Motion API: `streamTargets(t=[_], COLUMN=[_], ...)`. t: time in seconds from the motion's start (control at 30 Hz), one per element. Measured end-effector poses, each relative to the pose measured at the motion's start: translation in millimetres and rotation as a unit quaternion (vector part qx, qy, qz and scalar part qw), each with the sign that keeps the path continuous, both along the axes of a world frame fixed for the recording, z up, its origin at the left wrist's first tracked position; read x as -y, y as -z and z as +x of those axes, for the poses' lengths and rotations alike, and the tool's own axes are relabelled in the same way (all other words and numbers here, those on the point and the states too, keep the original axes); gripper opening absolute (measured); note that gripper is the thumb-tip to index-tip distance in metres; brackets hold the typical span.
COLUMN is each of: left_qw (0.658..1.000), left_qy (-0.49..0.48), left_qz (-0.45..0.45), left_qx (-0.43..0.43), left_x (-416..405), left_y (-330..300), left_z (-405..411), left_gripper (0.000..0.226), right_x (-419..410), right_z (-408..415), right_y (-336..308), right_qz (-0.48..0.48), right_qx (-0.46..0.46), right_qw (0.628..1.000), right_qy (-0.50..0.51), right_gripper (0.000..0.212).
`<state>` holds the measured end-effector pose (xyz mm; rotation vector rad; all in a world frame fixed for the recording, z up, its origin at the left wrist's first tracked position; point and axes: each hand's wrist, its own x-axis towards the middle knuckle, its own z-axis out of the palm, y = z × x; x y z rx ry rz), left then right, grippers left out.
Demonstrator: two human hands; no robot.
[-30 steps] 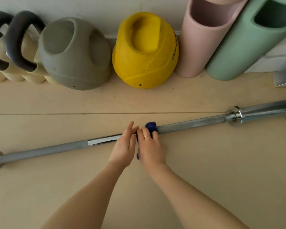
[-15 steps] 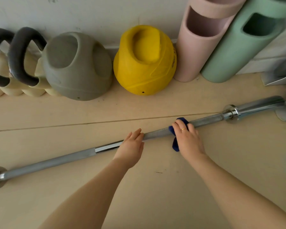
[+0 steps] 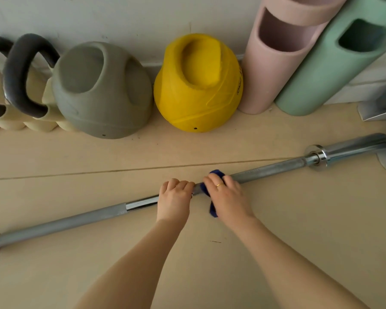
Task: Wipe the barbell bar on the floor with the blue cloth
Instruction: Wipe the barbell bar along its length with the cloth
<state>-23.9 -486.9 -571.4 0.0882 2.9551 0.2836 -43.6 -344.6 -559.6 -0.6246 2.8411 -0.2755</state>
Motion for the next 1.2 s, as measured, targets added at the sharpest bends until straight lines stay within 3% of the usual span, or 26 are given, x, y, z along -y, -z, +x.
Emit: streamTargets(t=[0.13, 0.3, 0.47, 0.67, 0.77, 0.87, 0.93, 1.0, 1.1, 1.2], left_qw=[1.000, 0.996, 0.994, 0.994, 0.993, 0.993, 0.992, 0.992, 0.991, 0.990], left_qy=[-0.025, -0.054, -0.075, -0.074, -0.077, -0.078, -0.085, -0.085, -0.089, -0.092], left_qz=[-0.014, 0.011, 0.013, 0.022, 0.016, 0.008, 0.009, 0.000, -0.011, -0.012], left_qx=[0.006, 0.065, 0.078, 0.082, 0.090, 0.091, 0.093, 0.095, 0.098, 0.104], left_x=[3, 6, 7, 7, 6, 5, 3, 1, 0, -1], left_y=[3, 3, 1, 0, -1, -1, -2, -3, -4, -6], left_z=[-9, -21, -29, -27, -29, -27, -25, -25, -25, -25], left_gripper=[0.039, 0.038, 0.043, 0.044, 0.047, 0.051, 0.050, 0.049, 0.052, 0.056], right_x=[-2, 11, 3, -1, -26, -20, -2, 5, -23, -67], right_z=[-14, -23, -37, -31, -46, -41, -29, -20, -33, -55], right_y=[6, 0, 6, 1, 5, 15, 18, 17, 15, 15], right_qz=[0.020, 0.033, 0.043, 0.032, 0.039, 0.039, 0.017, 0.000, 0.001, 0.026], right_qx=[-0.027, -0.016, -0.055, -0.031, -0.042, -0.066, -0.075, -0.093, -0.098, -0.100], right_qw=[0.994, 0.999, 0.991, 0.998, 0.996, 0.983, 0.988, 0.995, 0.994, 0.994], right_qy=[0.108, -0.038, 0.111, -0.046, 0.070, 0.166, 0.134, 0.041, -0.055, 0.037], right_gripper=[0.046, 0.053, 0.036, 0.047, 0.034, 0.037, 0.039, 0.043, 0.054, 0.051])
